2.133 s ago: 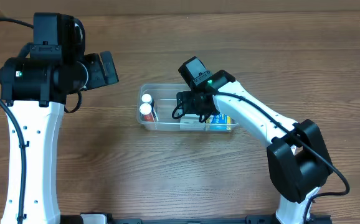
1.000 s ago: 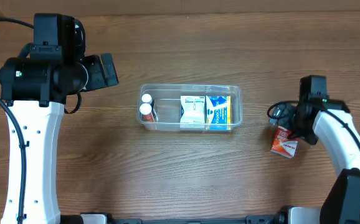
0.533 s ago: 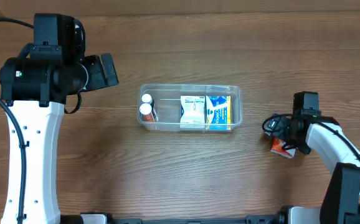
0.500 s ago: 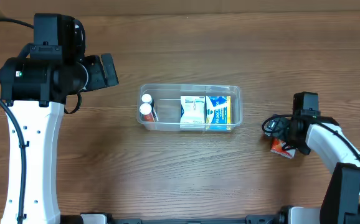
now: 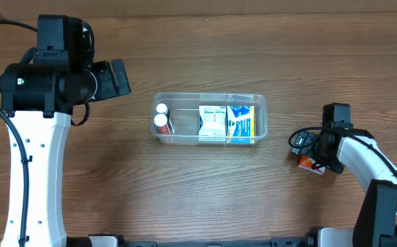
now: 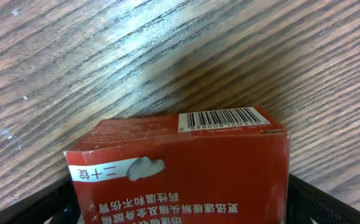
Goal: Pack container
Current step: 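Grasp the red medicine box with the right gripper, then lower the red box into the container's right end and release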
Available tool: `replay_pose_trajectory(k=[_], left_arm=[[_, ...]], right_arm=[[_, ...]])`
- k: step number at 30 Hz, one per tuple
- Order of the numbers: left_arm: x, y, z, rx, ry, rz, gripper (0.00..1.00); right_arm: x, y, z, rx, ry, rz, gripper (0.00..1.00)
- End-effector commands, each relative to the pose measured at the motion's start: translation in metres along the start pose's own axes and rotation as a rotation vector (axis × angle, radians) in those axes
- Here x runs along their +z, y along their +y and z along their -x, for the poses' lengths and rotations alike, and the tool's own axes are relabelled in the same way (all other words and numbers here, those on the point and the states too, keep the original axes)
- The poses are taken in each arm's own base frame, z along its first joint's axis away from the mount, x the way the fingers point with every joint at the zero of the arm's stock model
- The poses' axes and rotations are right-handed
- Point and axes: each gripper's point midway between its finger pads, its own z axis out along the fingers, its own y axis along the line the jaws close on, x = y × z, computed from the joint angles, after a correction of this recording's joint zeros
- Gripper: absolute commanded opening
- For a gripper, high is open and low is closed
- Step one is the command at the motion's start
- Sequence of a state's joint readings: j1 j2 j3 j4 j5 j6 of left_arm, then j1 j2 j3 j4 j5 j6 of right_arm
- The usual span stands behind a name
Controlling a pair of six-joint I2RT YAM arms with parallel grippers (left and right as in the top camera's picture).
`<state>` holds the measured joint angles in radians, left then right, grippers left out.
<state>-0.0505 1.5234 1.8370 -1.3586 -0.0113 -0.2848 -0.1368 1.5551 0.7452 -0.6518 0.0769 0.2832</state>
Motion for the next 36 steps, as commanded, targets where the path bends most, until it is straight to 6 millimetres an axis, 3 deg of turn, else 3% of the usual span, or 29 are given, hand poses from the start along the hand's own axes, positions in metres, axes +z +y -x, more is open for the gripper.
replay_pose_trajectory(k=[1, 12, 17, 23, 28, 32, 36], left_arm=[[-0.005, 0.000, 0.004, 0.011, -0.020, -0.004, 1.00], [-0.005, 0.000, 0.004, 0.011, -0.020, -0.004, 1.00], [-0.005, 0.000, 0.004, 0.011, -0.020, -0.004, 1.00], [-0.005, 0.000, 0.004, 0.011, -0.020, -0.004, 1.00], [-0.005, 0.000, 0.004, 0.011, -0.020, -0.004, 1.00], [-0.005, 0.000, 0.004, 0.010, -0.020, -0.004, 1.00], [-0.005, 0.000, 0.004, 0.010, -0.020, -0.004, 1.00]], right_arm=[[0.003, 0.000, -0.005, -0.001, 0.019, 0.005, 0.96], [0.003, 0.000, -0.003, -0.001, 0.015, 0.008, 0.69], [0.003, 0.005, -0.001, 0.000, 0.008, 0.032, 0.67], [-0.011, 0.036, 0.009, -0.002, 0.016, 0.194, 0.64], [-0.058, 0.069, 0.035, -0.028, -0.017, 0.322, 0.60], [-0.127, 0.099, 0.063, -0.101, -0.127, 0.381, 0.60], [-0.188, 0.146, 0.066, -0.232, -0.230, 0.469, 0.59]])
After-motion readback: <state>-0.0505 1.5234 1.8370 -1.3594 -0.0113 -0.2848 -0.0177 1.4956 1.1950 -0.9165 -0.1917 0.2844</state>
